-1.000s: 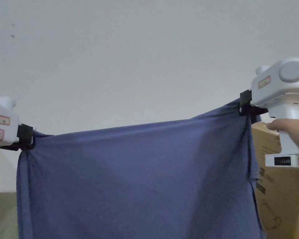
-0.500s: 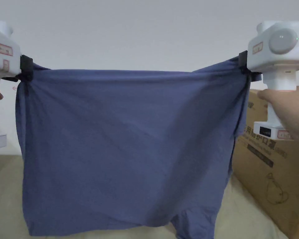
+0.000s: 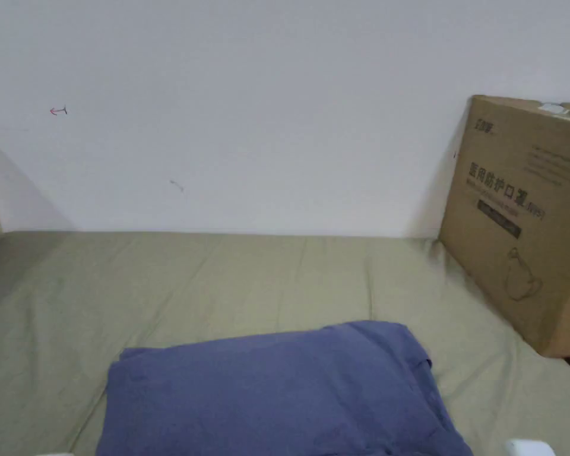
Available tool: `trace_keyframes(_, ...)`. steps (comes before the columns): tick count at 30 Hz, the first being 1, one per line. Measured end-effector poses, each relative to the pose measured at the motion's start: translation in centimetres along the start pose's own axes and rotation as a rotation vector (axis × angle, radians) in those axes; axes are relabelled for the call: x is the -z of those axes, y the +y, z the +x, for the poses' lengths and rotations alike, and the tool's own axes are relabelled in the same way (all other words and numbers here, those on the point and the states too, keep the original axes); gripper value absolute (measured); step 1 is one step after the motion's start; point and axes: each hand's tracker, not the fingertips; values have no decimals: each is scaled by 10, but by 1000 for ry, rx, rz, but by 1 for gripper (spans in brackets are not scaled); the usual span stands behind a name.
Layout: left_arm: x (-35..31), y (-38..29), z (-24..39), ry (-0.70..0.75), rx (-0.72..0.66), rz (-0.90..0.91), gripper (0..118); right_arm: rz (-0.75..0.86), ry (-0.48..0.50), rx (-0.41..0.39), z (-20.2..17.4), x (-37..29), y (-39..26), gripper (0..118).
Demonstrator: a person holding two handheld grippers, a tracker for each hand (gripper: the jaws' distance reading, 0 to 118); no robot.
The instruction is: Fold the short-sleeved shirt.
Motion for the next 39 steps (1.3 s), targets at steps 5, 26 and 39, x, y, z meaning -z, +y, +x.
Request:
trace_keyframes(5,-55,-79,-13,0,48,-22,3,-37,-2,11,30,-64,-85,6)
trace_keyframes(26,-163,-108,-34,-202,-177,68,107,-16,142,143,27,-144,-111,81)
trace_keyframes(39,-296,-153,79,134,6,749,0,572,271,191,-62,-265,-118,0)
